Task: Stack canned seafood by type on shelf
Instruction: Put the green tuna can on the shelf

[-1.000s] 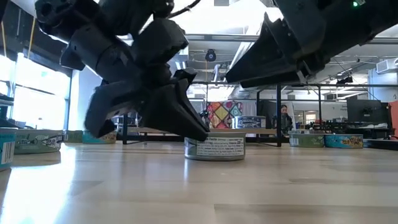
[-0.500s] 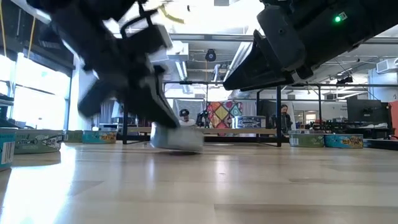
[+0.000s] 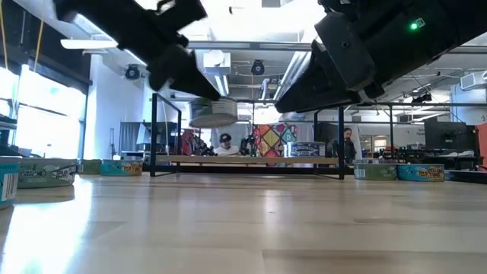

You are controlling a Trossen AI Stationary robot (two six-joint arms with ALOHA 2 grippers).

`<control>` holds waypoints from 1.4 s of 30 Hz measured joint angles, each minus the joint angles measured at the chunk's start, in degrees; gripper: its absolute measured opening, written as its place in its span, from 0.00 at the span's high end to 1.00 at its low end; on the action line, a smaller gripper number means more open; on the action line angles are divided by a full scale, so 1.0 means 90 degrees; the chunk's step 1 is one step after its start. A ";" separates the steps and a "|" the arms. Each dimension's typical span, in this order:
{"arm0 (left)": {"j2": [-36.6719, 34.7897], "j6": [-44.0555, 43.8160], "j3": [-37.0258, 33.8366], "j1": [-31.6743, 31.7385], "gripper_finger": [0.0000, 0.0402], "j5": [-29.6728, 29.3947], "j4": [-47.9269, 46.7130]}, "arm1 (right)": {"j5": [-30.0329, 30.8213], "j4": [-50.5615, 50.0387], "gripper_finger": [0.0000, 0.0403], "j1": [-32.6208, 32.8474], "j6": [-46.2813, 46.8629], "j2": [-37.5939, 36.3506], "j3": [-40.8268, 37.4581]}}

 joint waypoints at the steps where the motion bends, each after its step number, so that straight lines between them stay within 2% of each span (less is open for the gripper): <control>1: 0.0002 0.0018 0.0034 0.0145 1.00 -0.0003 -0.0018 | 0.0000 0.0000 0.35 -0.0016 -0.0012 0.0000 0.0000; 10: 0.0046 0.0893 0.0067 0.2131 1.00 0.0056 0.0011 | -0.0028 -0.0001 0.35 -0.0176 -0.0063 0.0000 0.0000; 15: 0.0073 0.0888 0.0069 0.3311 1.00 0.1294 0.0397 | -0.0053 0.0000 0.35 -0.0233 -0.0063 0.0000 0.0000; 21: 0.0146 0.1184 0.0082 0.4138 1.00 0.1552 0.0747 | -0.0258 0.0019 0.35 -0.0319 -0.0063 0.0000 0.0000; 25: 0.0153 0.1157 0.0082 0.4524 1.00 0.1616 0.0606 | -0.0374 0.0022 0.35 -0.0371 -0.0054 0.0000 0.0000; 31: 0.0192 0.1057 0.0082 0.4761 1.00 0.2212 0.0644 | -0.0386 0.0022 0.35 -0.0369 -0.0002 0.0000 0.0000; 38: 0.0746 0.1025 0.0084 0.4797 1.00 0.2189 0.0794 | -0.0386 0.0022 0.35 -0.0369 0.0002 0.0000 0.0000; 42: 0.0991 0.1044 0.0082 0.4795 1.00 0.1880 0.0965 | -0.0386 0.0022 0.35 -0.0369 0.0002 0.0000 0.0000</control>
